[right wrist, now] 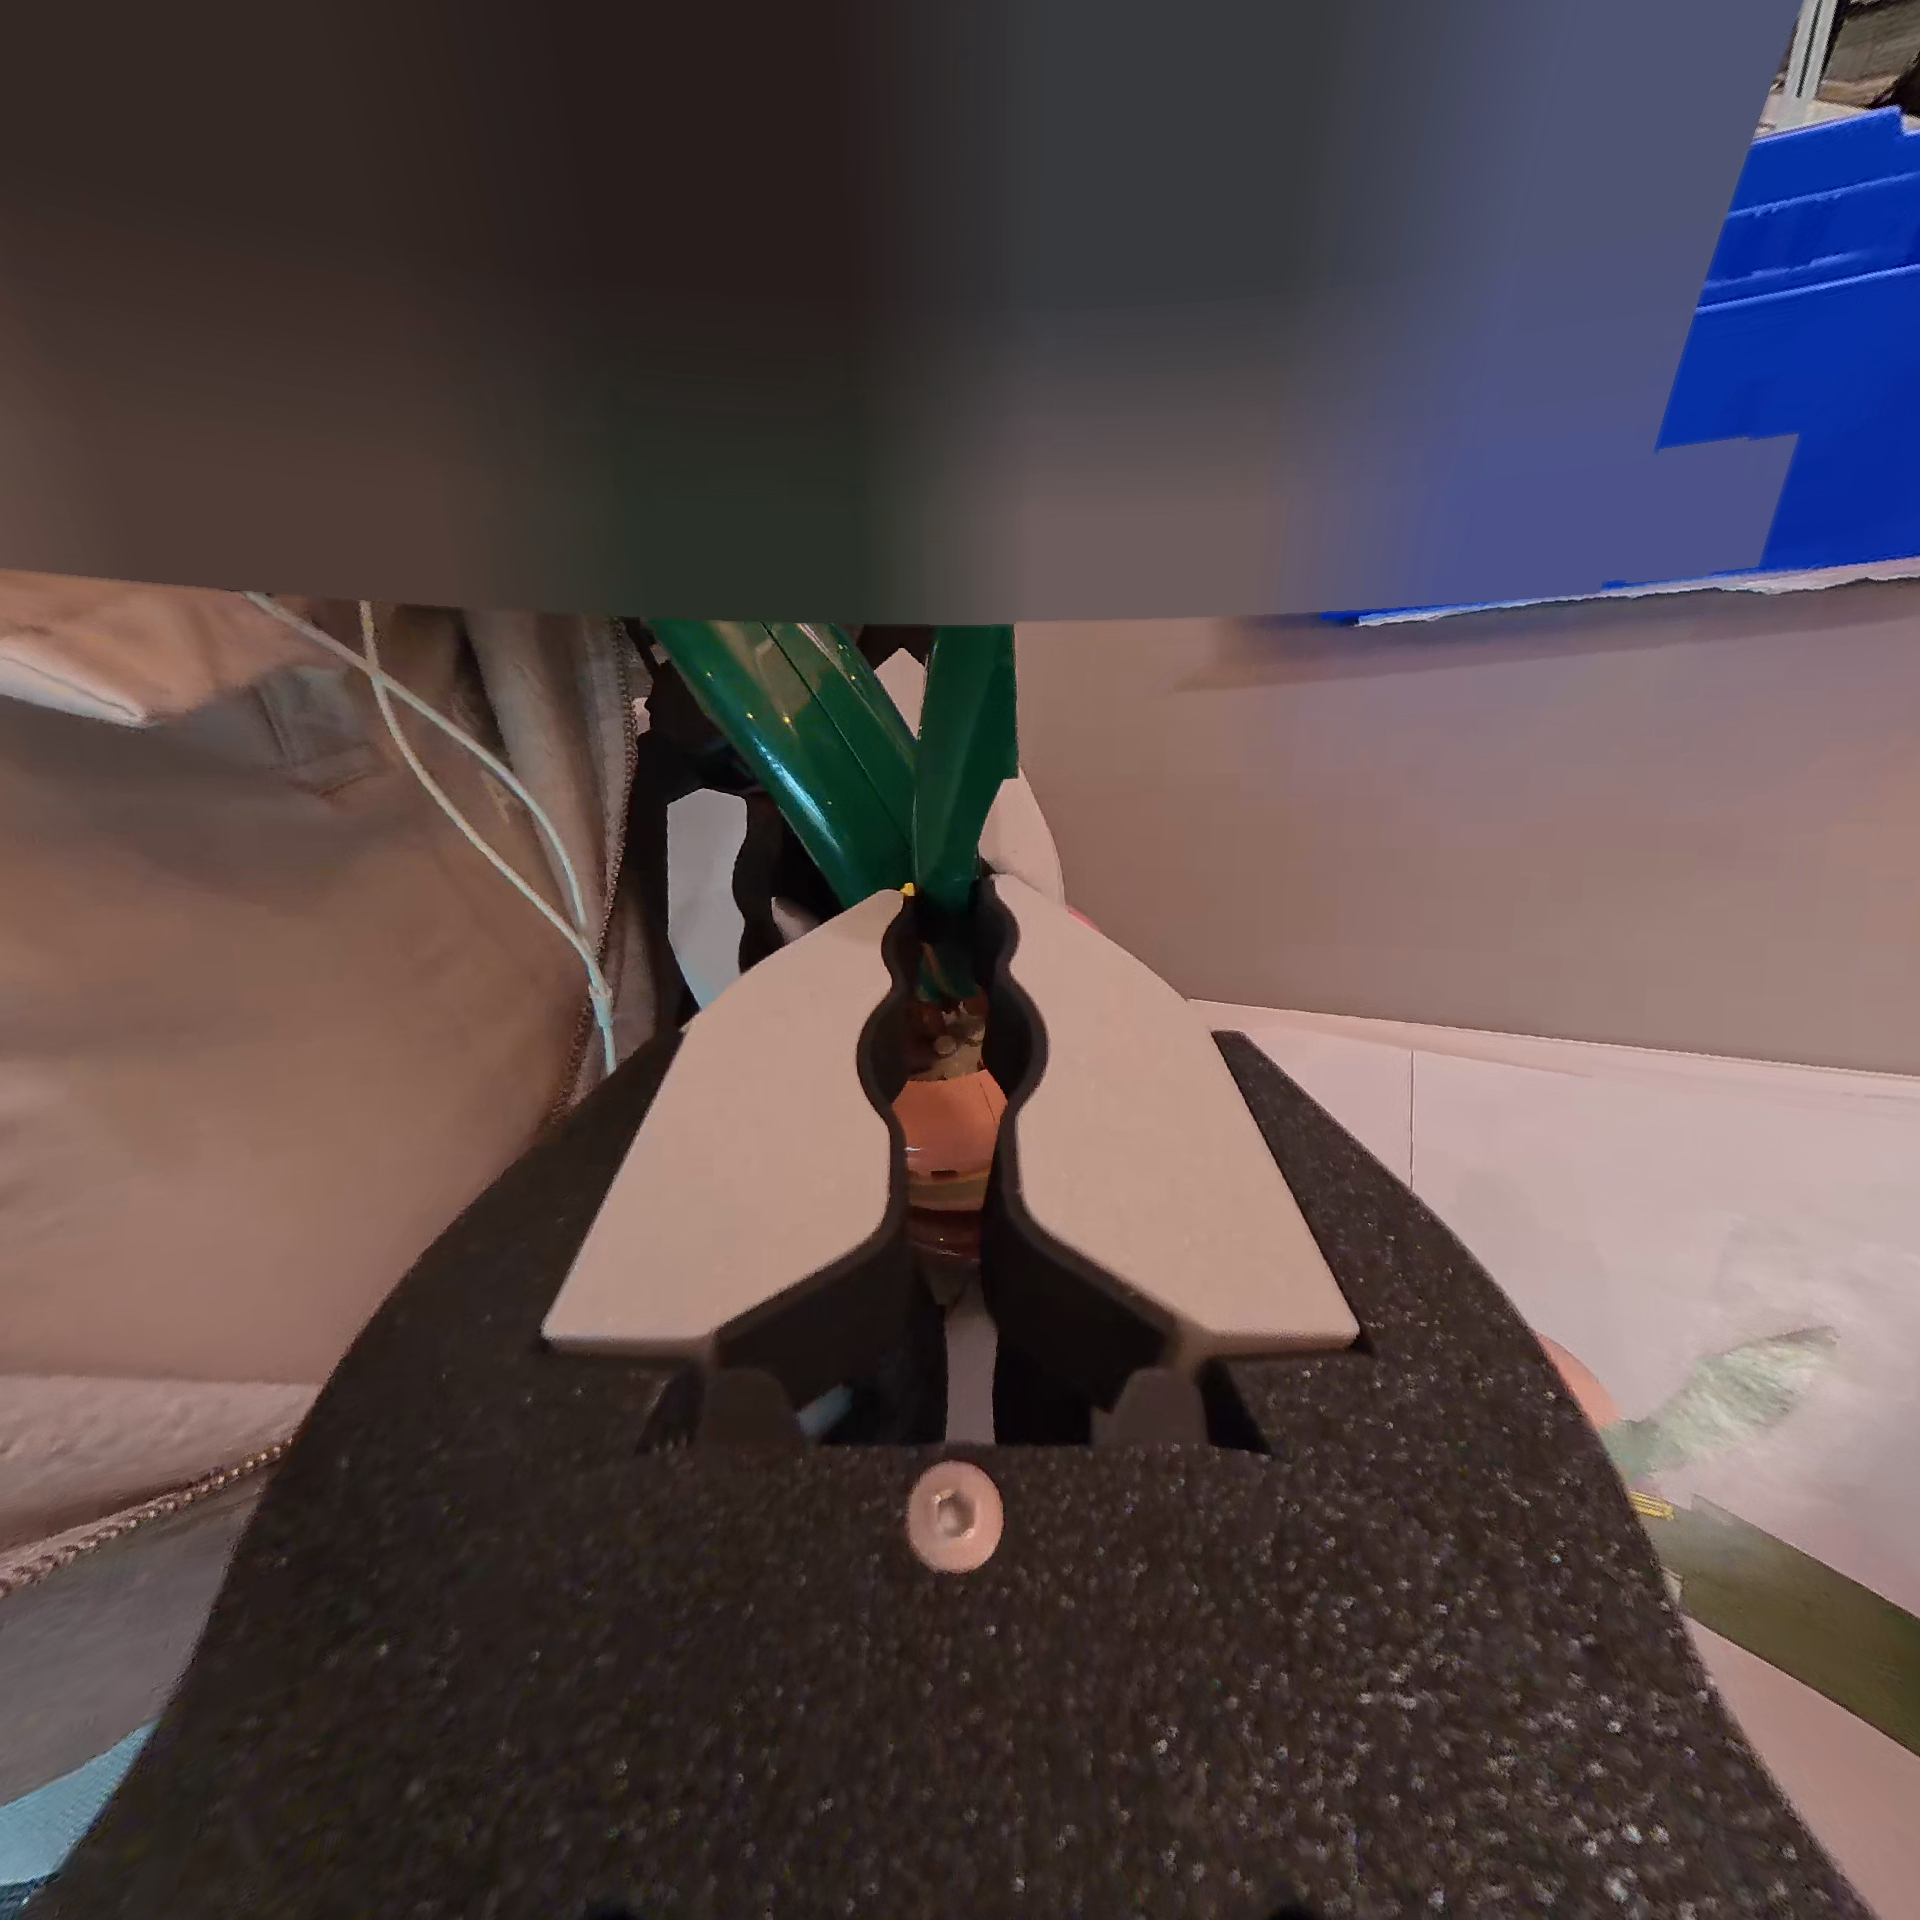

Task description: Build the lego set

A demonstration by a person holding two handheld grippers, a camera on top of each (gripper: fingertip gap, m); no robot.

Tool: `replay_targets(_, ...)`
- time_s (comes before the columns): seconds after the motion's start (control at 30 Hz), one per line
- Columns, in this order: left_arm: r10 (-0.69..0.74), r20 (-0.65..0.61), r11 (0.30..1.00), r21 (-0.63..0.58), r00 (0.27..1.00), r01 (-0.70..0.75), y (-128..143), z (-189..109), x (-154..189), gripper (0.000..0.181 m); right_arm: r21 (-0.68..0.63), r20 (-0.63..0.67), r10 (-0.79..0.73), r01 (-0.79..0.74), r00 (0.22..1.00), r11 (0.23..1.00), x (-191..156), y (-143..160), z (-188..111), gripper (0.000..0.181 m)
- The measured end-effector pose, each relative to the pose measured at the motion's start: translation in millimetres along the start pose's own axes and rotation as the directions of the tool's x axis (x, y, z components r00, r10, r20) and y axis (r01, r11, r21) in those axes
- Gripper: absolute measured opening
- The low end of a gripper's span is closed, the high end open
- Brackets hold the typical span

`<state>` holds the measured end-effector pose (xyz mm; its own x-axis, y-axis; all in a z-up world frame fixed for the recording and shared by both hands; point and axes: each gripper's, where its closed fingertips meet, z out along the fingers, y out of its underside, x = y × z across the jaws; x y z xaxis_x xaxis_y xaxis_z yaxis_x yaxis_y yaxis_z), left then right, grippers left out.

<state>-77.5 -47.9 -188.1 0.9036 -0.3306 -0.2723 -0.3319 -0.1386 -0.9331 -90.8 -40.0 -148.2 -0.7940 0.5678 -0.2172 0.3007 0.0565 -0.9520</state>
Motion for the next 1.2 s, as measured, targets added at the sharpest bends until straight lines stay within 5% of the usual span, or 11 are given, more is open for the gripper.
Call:
replay_targets(0.63, 0.002, 0.000, 0.999, 0.043, 1.000, -0.002, -4.9, -2.1, -0.3, 0.069, 0.041, 0.055, 0.056, -0.058, 0.997, 0.997, 0.3, -4.2, 1.3, 0.011)
replay_targets(0.93, -0.047, -0.008, 0.995, 0.091, 0.999, 0.047, -10.2, -5.2, -5.0, 0.074, -0.043, 0.067, 0.134, -0.132, 0.989, 0.990, 5.1, -6.0, 5.8, 0.010)
replay_targets(1.2, -0.090, -0.281, 0.993, 0.050, 0.955, 0.108, -14.3, -17.1, -5.5, 0.072, -0.108, 0.095, 0.118, -0.107, 0.988, 0.988, 4.1, -6.1, 11.4, 0.009)
